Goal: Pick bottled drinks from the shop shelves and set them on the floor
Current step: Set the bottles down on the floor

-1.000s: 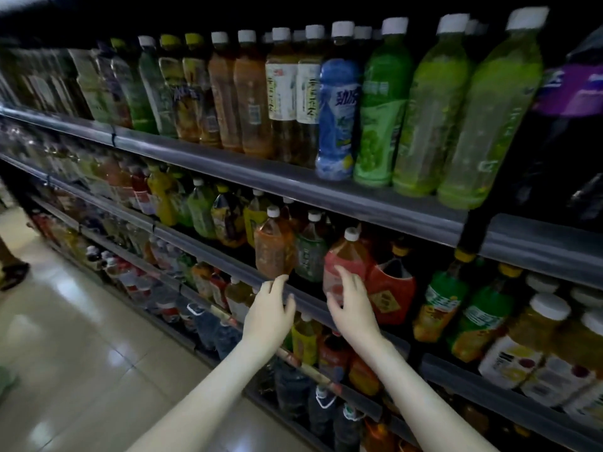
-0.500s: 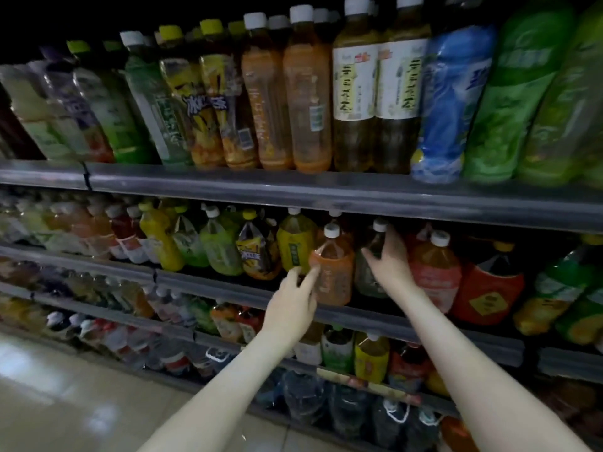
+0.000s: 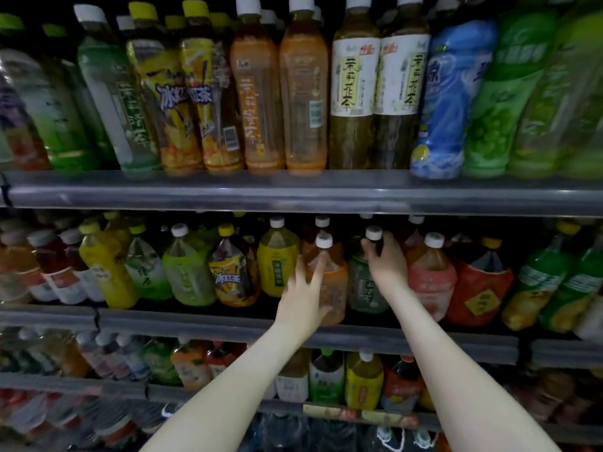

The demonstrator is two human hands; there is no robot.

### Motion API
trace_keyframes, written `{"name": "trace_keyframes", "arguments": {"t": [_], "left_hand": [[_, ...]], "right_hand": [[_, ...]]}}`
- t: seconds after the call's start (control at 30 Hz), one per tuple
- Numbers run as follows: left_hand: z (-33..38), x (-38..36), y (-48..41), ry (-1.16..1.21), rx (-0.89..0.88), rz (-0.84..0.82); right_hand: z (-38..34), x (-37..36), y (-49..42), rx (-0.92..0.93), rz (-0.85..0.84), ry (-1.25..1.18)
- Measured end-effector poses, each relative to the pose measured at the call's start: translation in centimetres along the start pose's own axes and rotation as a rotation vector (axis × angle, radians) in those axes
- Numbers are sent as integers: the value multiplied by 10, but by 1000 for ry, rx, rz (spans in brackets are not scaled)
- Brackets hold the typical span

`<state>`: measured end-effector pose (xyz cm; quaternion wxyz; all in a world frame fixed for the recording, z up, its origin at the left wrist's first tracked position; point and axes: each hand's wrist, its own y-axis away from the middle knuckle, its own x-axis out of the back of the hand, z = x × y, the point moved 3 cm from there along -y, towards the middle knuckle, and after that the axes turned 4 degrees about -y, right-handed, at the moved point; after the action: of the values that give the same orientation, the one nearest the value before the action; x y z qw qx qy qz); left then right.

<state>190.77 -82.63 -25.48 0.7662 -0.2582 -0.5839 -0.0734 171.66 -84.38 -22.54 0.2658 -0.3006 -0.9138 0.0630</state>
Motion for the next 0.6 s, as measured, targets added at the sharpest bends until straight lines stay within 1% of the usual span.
{"name": "trace_keyframes", "arguments": {"t": [0.17, 0.3, 0.4, 0.43, 0.47, 0.53, 0.57, 0.6], "left_hand": [[-5, -20, -11, -14, -37, 55], [-6, -22, -12, -50, -43, 89], [-4, -21, -12, -86, -36, 108], [-4, -21, -12, -91, -33, 111], [-3, -20, -12, -95, -33, 114], [-3, -19, -14, -95, -47, 117], [-1, -19, -14, -94, -61, 123], [1, -18, -15, -99, -73, 136]], "right_hand": [[3, 6, 3, 96, 34, 35], [-3, 16, 18, 151, -13, 4], [-8, 24, 25, 200, -40, 56], [-9, 28, 28, 252, -18, 97], [-9, 35, 32, 325, 44, 144], [-6, 53, 42, 456, 242, 251], [2, 62, 45, 463, 336, 284], [11, 70, 46, 410, 374, 277]]}}
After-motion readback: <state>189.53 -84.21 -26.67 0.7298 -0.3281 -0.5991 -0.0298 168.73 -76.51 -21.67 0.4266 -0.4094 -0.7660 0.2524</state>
